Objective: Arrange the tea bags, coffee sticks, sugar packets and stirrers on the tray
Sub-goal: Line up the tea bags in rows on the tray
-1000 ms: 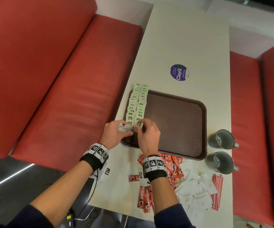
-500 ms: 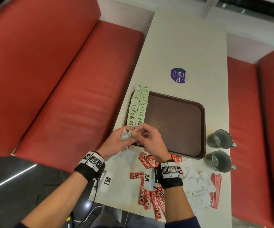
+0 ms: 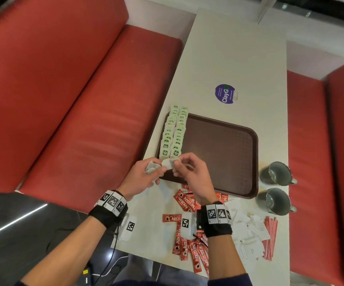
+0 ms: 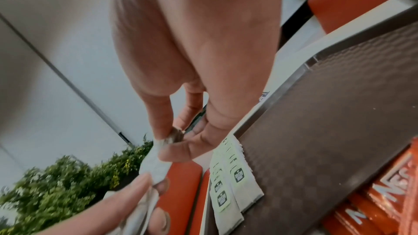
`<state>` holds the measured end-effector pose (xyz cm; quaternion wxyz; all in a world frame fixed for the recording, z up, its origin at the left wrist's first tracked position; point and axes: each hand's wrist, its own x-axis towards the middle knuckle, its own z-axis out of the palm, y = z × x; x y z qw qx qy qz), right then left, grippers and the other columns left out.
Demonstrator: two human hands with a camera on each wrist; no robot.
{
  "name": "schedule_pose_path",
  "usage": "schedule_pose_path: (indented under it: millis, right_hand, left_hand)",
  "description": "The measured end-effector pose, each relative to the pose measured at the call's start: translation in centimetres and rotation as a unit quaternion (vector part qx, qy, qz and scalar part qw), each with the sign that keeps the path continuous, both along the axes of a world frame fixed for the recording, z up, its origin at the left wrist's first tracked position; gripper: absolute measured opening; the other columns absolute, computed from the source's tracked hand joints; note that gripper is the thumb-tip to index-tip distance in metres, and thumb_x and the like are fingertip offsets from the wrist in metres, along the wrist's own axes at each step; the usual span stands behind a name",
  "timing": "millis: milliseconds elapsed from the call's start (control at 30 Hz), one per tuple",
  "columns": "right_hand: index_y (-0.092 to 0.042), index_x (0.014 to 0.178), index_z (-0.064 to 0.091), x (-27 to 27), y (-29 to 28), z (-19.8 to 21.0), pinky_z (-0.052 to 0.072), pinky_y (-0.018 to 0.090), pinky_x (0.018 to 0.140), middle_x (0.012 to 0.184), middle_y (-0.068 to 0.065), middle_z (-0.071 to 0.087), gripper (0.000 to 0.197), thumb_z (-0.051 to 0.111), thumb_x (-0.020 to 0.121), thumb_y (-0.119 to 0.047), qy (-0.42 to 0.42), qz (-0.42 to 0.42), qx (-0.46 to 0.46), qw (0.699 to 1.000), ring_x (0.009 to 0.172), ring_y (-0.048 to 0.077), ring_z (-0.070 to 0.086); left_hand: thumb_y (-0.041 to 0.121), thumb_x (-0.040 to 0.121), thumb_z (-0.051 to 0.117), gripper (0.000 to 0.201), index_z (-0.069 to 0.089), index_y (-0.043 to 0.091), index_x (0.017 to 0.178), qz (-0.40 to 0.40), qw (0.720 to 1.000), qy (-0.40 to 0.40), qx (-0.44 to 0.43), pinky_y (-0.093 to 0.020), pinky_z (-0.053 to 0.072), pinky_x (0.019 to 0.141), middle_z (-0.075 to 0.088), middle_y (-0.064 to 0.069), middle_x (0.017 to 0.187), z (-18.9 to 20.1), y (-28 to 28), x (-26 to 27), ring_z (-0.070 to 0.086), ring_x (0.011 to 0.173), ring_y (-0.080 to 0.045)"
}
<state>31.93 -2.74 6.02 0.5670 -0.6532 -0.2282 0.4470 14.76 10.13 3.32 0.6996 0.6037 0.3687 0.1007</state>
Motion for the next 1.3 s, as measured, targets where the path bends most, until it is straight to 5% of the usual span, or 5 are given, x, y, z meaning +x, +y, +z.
schedule_pose_path:
  millis: [300,567,833,967,1300]
  right_hand:
    - [-0.023,0.098,0.082,-0.8,-1.0,-0.6,0.063,0.032,0.099,0.121,-0.006,0.071,0.023,0.096,0.082,-0.013,-0.176,0.025,0.019,0.984,0.112,0.016,0.075]
    - [-0.015,0.091,0.065,-0.8,-0.5,-2.1,0.063,0.027,0.078,0.092,-0.001,0.077,0.024,0.088,0.093,-0.021,-0.167,-0.027,-0.048,0.984,0.091,0.012,0.076]
    - [-0.029,0.092,0.071,-1.6,1.6,-5.9,0.062,0.030,0.092,0.090,-0.015,0.079,0.019,0.087,0.093,-0.020,-0.195,-0.099,-0.146,0.965,0.092,0.000,0.075]
    - [-0.020,0.096,0.071,-2.9,3.7,-6.6,0.052,0.007,0.077,0.091,-0.008,0.076,0.015,0.081,0.097,-0.009,-0.217,-0.092,-0.160,0.959,0.087,0.000,0.072]
    - [-0.015,0.107,0.069,-4.5,6.2,-7.3,0.058,0.039,0.091,0.113,0.004,0.060,0.006,0.072,0.102,-0.015,-0.345,-0.038,-0.230,0.909,0.091,0.018,0.056]
  left_hand:
    - [0.026,0.102,0.076,0.018,0.074,0.009,0.109,0.057,0.996,-0.039,-0.058,-0.022,0.043,0.052,0.069,-0.006,0.081,0.9,0.1,1.3,0.059,0.068,-0.019]
    - [0.029,0.098,0.080,0.009,0.080,0.022,0.104,-0.032,0.985,0.055,0.160,-0.017,0.049,0.058,0.071,0.027,0.073,1.2,1.3,1.9,0.066,0.060,-0.008]
    - [0.039,0.096,0.079,0.010,0.078,0.029,0.096,0.108,0.984,0.079,0.121,-0.024,0.050,0.057,0.075,0.006,0.072,-0.2,1.2,0.9,0.067,0.064,-0.009]
    - [0.034,0.098,0.081,0.017,0.076,0.019,0.104,0.168,0.985,0.029,-0.002,-0.032,0.047,0.058,0.071,-0.005,0.083,-0.7,1.3,0.2,0.068,0.075,-0.021]
    - [0.001,0.098,0.057,0.036,0.064,0.001,0.133,0.169,0.971,-0.037,-0.167,-0.032,0.044,0.063,0.072,-0.014,0.093,0.1,1.7,-0.4,0.067,0.085,-0.027]
